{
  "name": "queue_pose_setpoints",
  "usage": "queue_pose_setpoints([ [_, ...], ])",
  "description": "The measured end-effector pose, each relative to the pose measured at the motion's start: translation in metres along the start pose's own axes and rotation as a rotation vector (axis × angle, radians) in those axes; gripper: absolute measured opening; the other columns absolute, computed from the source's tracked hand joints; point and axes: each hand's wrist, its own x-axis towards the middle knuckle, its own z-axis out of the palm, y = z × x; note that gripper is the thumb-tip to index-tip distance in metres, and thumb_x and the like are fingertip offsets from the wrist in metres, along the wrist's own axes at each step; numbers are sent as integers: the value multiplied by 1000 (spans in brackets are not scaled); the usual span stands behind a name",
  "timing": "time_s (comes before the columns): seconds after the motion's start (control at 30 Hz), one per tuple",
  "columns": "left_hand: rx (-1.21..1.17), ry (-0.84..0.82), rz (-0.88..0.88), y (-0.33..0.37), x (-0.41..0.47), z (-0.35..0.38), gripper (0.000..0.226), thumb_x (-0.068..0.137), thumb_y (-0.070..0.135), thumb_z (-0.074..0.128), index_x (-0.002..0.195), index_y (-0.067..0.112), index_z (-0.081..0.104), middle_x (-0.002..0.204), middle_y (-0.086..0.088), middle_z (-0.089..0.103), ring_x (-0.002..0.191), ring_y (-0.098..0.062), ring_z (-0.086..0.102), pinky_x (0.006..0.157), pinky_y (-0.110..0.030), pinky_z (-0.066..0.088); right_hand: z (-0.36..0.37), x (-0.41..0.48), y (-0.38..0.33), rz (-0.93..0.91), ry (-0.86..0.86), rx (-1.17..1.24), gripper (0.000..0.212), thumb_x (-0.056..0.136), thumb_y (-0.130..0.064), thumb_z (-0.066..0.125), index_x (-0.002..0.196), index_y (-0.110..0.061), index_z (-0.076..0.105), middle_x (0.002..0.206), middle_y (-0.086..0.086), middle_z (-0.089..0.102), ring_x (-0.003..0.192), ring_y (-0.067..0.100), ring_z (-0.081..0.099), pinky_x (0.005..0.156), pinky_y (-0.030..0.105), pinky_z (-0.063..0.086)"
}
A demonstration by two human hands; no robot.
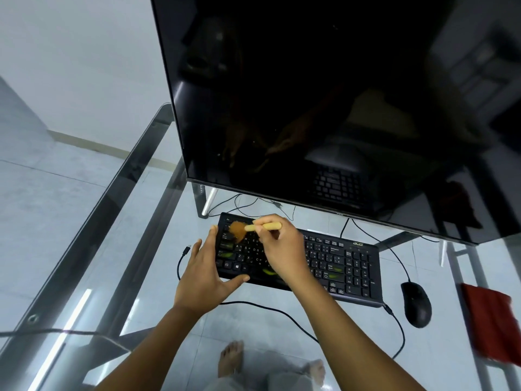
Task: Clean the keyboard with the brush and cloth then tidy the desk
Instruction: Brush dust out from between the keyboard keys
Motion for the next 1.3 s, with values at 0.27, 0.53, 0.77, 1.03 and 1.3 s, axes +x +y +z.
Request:
queue_pose_setpoints([
  [0.27,-13,12,25,-1,0,0,118,67,61,75,152,25,2,149,-2,37,141,-19,28,110,-54,36,-20,-31,33,-275,-80,-282,13,92,-15,64,100,-21,73,96,-16,56,84,-5,57,71,8,42],
  [0.53,11,-11,27,0,2,-2,124,61,73,69,152,26,0,152,0,34,143,-14,18,112,-54,32,-26,-44,27,-75,-116,-88,24,90,-18,67,82,-40,68,86,-23,67,87,-2,63,75,12,46],
  [0.77,27,-2,40,1,1,-1,125,59,69,74,152,24,3,151,-1,36,140,-21,25,111,-55,33,-28,-41,21,49,-274,-44,8,92,-17,65,93,-22,71,77,-18,71,72,0,67,64,11,45],
  [1.03,120,-48,97,-7,3,4,132,57,72,74,153,18,1,160,0,19,148,-18,16,121,-41,9,-30,-44,23,-12,-195,-96,23,91,-12,64,84,-35,66,79,-24,70,69,15,69,62,28,54],
  [1.3,106,-51,83,-11,4,6,129,62,77,69,153,18,-1,160,2,18,148,-18,15,122,-40,7,-45,-31,21,-49,-99,-152,31,91,-13,65,82,-43,65,86,-16,69,74,6,68,67,16,50],
])
